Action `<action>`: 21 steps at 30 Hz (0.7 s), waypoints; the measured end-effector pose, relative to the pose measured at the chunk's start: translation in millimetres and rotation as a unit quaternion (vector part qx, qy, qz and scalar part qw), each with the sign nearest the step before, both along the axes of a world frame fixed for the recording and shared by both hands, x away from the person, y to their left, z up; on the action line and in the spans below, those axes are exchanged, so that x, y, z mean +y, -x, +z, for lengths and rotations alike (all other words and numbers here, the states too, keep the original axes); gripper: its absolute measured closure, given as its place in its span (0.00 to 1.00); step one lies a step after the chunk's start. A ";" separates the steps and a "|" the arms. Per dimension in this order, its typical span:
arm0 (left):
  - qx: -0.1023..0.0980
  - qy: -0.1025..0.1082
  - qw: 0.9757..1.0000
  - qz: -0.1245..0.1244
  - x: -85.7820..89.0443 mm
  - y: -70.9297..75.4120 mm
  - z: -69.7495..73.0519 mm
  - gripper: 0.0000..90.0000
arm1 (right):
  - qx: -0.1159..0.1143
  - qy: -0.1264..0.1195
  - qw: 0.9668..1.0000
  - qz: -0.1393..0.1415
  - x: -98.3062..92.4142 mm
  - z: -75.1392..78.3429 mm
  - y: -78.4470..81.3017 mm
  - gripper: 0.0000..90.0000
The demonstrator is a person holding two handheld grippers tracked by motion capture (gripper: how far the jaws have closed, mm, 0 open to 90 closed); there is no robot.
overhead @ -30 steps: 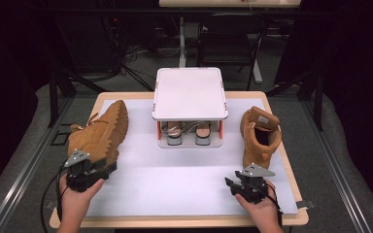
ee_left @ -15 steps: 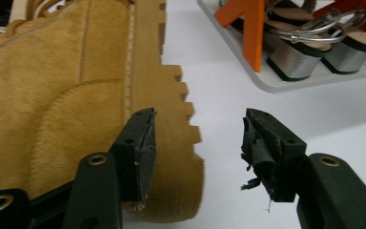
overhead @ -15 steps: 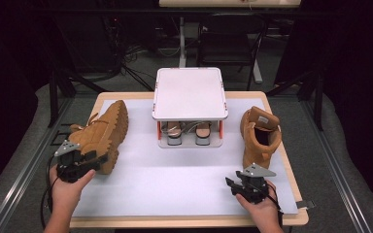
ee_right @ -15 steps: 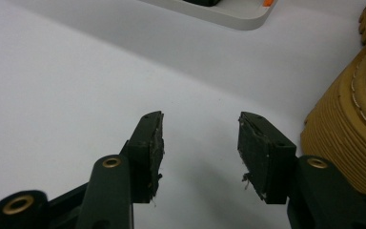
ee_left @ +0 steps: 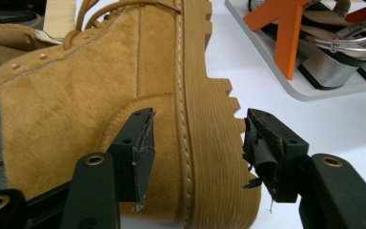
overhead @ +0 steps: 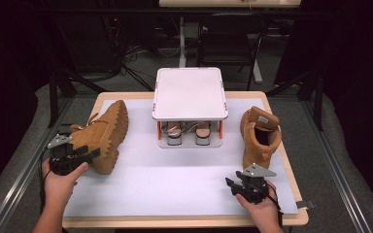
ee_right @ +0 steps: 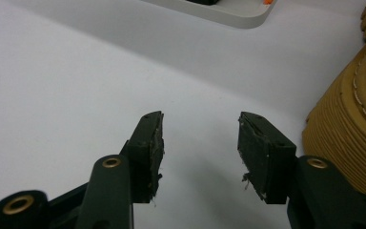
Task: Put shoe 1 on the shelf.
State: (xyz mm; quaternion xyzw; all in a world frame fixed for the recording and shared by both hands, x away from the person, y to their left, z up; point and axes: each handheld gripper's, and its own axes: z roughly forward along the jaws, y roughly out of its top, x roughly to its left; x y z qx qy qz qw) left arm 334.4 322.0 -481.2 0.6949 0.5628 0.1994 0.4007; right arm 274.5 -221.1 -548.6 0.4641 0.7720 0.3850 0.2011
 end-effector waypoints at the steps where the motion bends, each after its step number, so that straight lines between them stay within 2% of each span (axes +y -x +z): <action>1: 0.000 0.003 1.000 0.000 1.2 -2.1 0.4 0.49 | 0.000 -0.001 1.000 0.000 0.0 0.0 0.0 0.57; 7: 0.017 -0.003 1.000 0.023 8.8 -16.0 6.3 0.48 | 0.000 -0.005 1.000 0.000 -0.6 0.0 -0.2 0.57; 11: 0.031 -0.015 0.999 0.021 12.0 -24.0 9.3 0.45 | 0.002 -0.004 1.000 0.002 -1.4 0.2 -0.2 0.57; 18: 0.037 -0.008 0.999 0.031 17.7 -32.2 13.3 0.38 | 0.002 -0.005 1.000 0.002 -1.6 0.2 -0.3 0.57; 21: 0.046 -0.007 0.998 0.036 21.4 -37.0 14.9 0.36 | 0.001 -0.008 1.000 0.000 -1.1 -0.3 -0.2 0.57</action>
